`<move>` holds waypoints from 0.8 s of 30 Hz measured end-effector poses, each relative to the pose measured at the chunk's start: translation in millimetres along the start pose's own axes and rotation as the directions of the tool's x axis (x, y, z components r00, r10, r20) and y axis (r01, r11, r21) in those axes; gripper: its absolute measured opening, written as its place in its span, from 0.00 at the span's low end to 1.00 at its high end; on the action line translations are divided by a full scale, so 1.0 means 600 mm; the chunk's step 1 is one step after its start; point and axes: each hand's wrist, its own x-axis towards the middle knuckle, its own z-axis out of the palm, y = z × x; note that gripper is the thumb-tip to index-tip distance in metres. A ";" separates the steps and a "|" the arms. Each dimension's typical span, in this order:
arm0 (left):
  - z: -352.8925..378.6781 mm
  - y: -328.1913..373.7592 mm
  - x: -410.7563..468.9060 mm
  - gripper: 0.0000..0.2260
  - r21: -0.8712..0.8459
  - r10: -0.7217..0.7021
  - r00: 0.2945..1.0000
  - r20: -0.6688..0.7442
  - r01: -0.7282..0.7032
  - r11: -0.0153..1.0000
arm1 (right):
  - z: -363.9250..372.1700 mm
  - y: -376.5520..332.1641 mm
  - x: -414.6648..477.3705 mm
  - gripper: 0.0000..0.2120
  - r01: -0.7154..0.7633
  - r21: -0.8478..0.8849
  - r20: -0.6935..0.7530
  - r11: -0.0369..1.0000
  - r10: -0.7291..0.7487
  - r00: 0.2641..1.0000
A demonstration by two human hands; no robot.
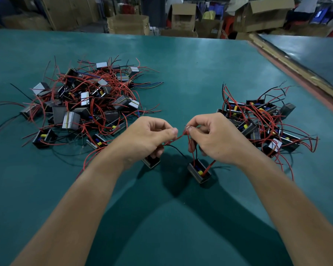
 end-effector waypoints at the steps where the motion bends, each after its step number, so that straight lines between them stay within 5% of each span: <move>1: -0.001 -0.001 0.000 0.07 0.012 -0.005 1.000 0.009 0.005 1.000 | 0.000 0.000 -0.001 0.11 -0.005 0.001 0.007 1.000 0.005 1.000; 8: 0.003 -0.001 -0.003 0.11 0.075 -0.113 0.985 0.127 0.104 0.992 | 0.000 -0.005 -0.005 0.10 -0.009 0.002 0.013 1.000 0.009 1.000; 19: 0.004 0.017 -0.020 0.21 0.067 -0.019 0.958 0.285 0.000 0.998 | -0.001 -0.009 -0.004 0.11 -0.015 0.011 0.012 1.000 0.015 1.000; 24: 0.004 0.011 -0.014 0.27 0.114 -0.094 0.935 0.341 0.058 0.992 | -0.001 -0.008 -0.004 0.10 -0.022 0.030 0.020 0.999 0.021 1.000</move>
